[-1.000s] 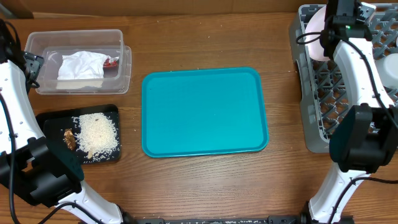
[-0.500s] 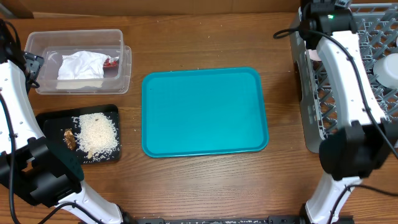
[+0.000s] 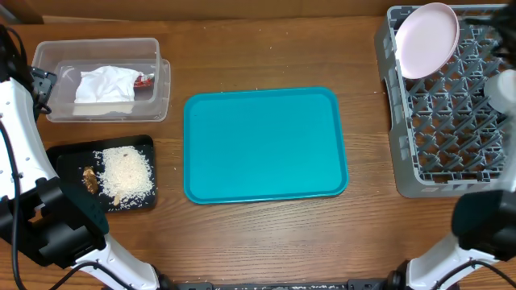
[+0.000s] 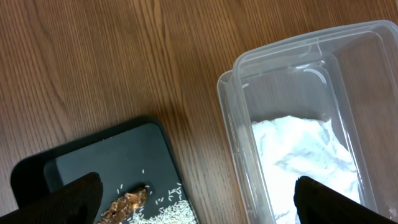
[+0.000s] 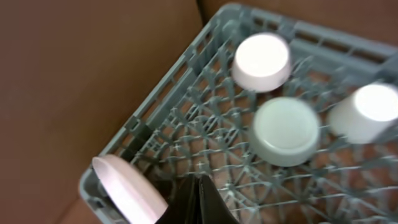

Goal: Sort waste into correct bins and load items into the dishwasher
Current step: 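Release the plate and withdraw the right gripper from the rack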

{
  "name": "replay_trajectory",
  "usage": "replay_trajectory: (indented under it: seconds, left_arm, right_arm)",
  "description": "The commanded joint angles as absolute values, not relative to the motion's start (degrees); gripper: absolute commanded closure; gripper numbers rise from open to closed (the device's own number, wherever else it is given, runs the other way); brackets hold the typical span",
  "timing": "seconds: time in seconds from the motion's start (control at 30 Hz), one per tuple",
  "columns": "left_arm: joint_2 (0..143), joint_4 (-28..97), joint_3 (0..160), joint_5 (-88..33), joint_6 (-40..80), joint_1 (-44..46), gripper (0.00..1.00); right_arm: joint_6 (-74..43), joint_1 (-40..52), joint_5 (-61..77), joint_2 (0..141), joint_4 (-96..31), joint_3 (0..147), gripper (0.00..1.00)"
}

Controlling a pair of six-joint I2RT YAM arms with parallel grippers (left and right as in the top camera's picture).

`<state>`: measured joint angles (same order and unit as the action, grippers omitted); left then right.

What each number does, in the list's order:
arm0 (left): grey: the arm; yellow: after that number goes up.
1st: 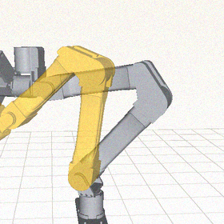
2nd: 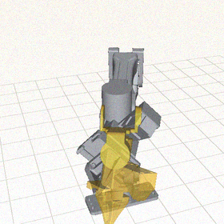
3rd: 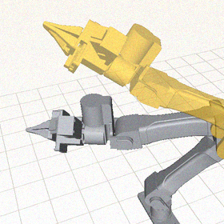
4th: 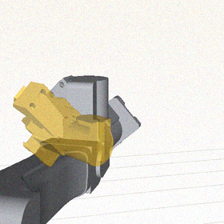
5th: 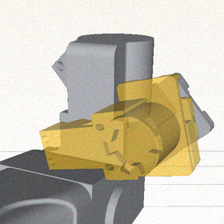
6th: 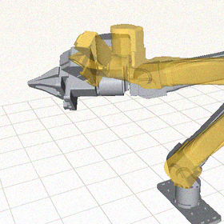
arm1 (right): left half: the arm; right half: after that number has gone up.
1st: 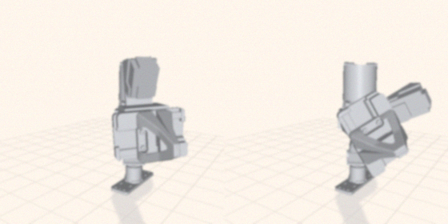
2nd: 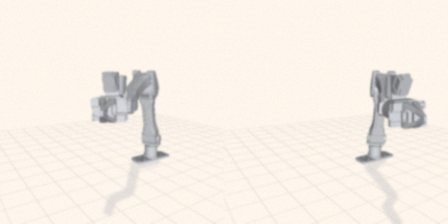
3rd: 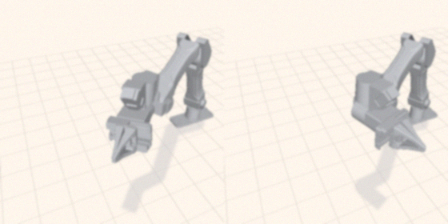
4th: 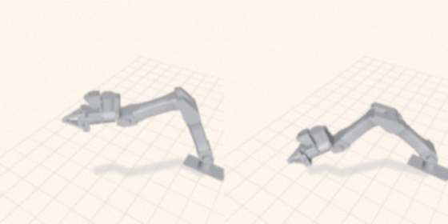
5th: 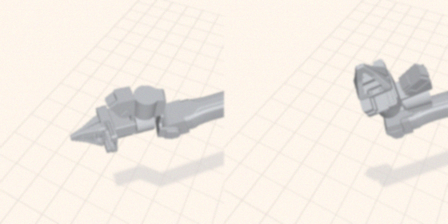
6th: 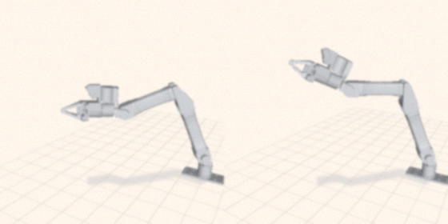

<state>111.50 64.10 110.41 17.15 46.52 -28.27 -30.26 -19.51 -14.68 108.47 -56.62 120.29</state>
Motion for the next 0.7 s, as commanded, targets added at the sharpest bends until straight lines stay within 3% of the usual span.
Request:
replay_trajectory:
  seconds: [0.0, 0.33, 0.67]
  left_arm:
    - [110.1, 64.1, 111.2, 18.0, 46.3, -28.5, 0.0]
    - [110.1, 64.1, 111.2, 18.0, 46.3, -28.5, 0.0]
    - [110.1, 64.1, 111.2, 18.0, 46.3, -28.5, 0.0]
  right_arm:
    - [-31.6, -23.6, 9.1, 111.9, -55.3, 119.9, 0.96]
    - [-31.5, -24.0, 25.5, 123.3, -51.5, 119.9, 0.96]
    - [-29.5, -22.8, 32.5, 123.7, -49.8, 120.0, 0.96]
